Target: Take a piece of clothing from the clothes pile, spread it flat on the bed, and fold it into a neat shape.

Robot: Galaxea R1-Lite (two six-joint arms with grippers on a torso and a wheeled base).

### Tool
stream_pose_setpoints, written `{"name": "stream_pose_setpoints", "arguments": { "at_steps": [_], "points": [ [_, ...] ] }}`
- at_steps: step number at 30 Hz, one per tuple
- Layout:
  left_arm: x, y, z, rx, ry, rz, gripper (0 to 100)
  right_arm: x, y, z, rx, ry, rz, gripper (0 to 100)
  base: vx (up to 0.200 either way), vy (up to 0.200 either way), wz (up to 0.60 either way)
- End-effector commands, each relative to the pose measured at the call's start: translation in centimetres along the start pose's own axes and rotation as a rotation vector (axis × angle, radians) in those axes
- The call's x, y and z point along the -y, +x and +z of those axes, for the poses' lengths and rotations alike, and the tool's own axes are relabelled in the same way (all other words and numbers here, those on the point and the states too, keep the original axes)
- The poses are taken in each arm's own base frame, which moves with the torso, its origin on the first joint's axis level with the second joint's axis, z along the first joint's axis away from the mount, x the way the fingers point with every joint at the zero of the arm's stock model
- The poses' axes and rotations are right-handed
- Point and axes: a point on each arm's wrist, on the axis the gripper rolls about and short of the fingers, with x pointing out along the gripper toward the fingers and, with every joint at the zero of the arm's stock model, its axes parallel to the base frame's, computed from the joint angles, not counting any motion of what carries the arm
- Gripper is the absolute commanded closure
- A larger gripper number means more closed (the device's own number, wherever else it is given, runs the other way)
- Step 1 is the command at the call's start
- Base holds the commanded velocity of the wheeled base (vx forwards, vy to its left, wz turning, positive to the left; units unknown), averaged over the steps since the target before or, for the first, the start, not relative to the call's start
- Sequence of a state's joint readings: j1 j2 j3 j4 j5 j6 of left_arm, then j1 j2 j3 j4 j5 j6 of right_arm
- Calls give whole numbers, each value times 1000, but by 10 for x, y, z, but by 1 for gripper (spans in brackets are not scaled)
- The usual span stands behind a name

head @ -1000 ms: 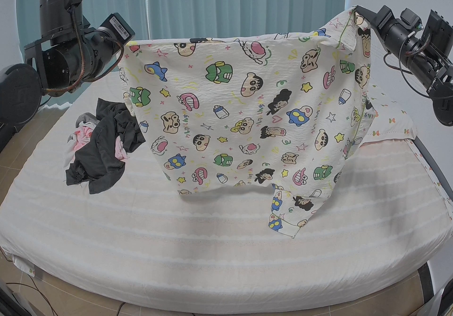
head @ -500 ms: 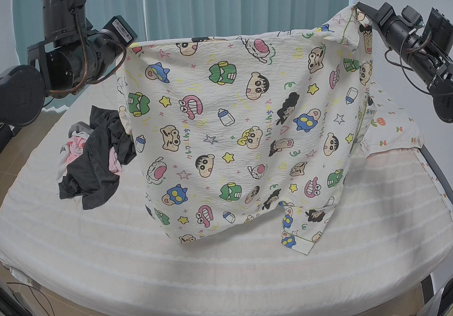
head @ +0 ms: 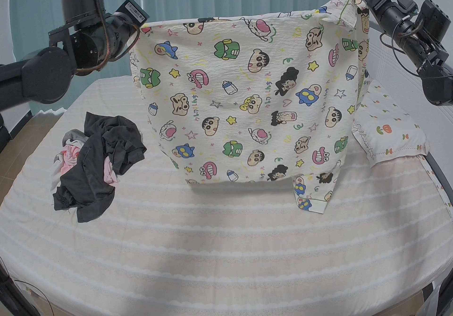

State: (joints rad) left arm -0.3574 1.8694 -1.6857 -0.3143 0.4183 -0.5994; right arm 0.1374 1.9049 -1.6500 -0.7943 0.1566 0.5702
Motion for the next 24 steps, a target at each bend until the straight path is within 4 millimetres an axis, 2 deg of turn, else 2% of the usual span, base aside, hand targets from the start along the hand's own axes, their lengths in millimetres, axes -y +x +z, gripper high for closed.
{"name": "stream_pose_setpoints", "arguments": {
  "at_steps": [1, 7, 11, 14, 16, 21, 24],
  "points": [
    [-17, 36, -29, 9, 20, 70, 100, 25, 15, -16, 5, -10, -27, 100, 0, 0, 0],
    [-33, 52, -48, -20, 42, 114, 100, 40, 15, -31, -30, -7, -58, 100, 0, 0, 0],
    [-48, 63, -64, -44, 61, 152, 100, 55, 1, -53, -145, 10, -87, 100, 0, 0, 0],
    [-53, 63, -72, -66, 72, 174, 100, 61, -22, -64, -252, 25, -95, 100, 0, 0, 0],
    [-61, 58, -84, -111, 93, 196, 100, 66, -42, -70, -343, 43, -86, 100, 0, 0, 0],
    [-61, 30, -93, -186, 116, 197, 100, 74, -77, -74, -450, 21, -92, 100, 0, 0, 0],
    [-65, 11, -102, -236, 139, 202, 100, 69, -97, -74, -496, 36, -72, 100, 0, 0, 0]
  ]
}}
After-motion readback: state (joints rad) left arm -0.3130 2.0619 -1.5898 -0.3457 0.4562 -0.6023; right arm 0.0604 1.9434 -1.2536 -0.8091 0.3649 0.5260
